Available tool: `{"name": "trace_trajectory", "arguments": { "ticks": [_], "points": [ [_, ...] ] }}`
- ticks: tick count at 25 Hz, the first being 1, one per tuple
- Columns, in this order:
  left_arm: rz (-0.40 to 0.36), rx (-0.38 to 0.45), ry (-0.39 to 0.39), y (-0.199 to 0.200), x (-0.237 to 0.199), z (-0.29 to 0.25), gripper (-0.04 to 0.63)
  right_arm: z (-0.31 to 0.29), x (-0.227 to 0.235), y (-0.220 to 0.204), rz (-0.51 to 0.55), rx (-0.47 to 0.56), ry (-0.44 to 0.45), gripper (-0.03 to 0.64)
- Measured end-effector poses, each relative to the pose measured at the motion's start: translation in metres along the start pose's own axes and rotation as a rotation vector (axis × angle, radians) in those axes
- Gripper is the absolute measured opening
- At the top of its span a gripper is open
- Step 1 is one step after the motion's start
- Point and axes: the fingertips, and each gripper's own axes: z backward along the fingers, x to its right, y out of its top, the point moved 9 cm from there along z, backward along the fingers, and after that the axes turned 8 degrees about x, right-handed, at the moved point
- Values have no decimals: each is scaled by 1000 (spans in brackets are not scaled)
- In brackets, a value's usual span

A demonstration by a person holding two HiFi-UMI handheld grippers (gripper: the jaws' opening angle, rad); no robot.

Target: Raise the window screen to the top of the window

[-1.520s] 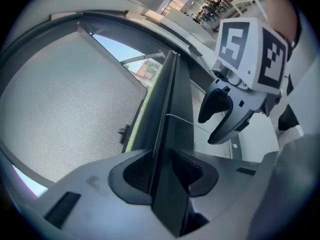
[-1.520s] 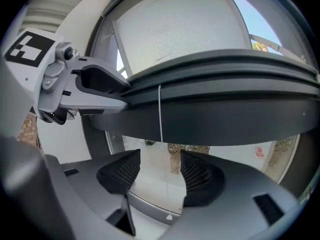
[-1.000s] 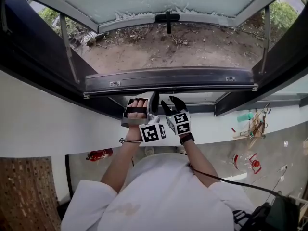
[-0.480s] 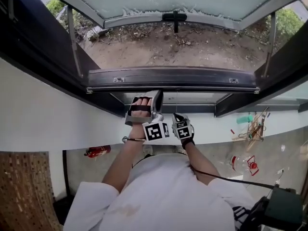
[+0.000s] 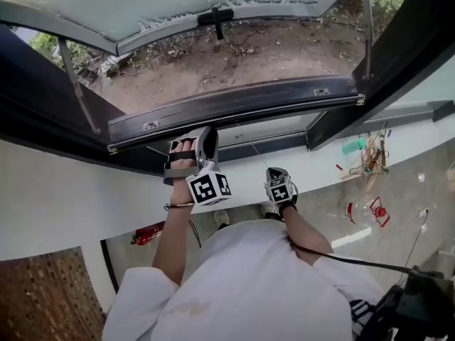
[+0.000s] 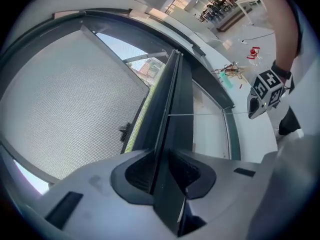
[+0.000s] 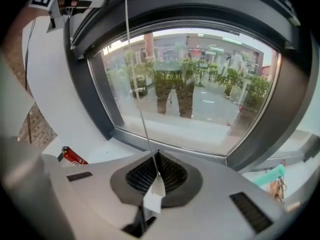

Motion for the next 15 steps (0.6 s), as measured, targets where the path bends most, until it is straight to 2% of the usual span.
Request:
{"name": "trace_trajectory", "arguments": {
  "ticks": [2, 6, 8, 11, 15],
  "points": [
    [24, 17, 13, 0, 1, 1, 69, 4, -8, -1, 15, 2, 65, 0],
    [161, 128, 70, -6, 1, 6, 74, 6, -28, -4, 77, 11, 182, 0],
    [189, 150, 78, -5, -1, 8, 74, 7, -27, -4, 37, 23, 189, 0],
    [207, 169, 46, -5, -5, 9, 74, 9, -20, -4, -24, 35, 173, 0],
    [267, 201, 41, -5, -11, 12, 74, 8, -24, 0, 5, 40, 186, 0]
  ]
}}
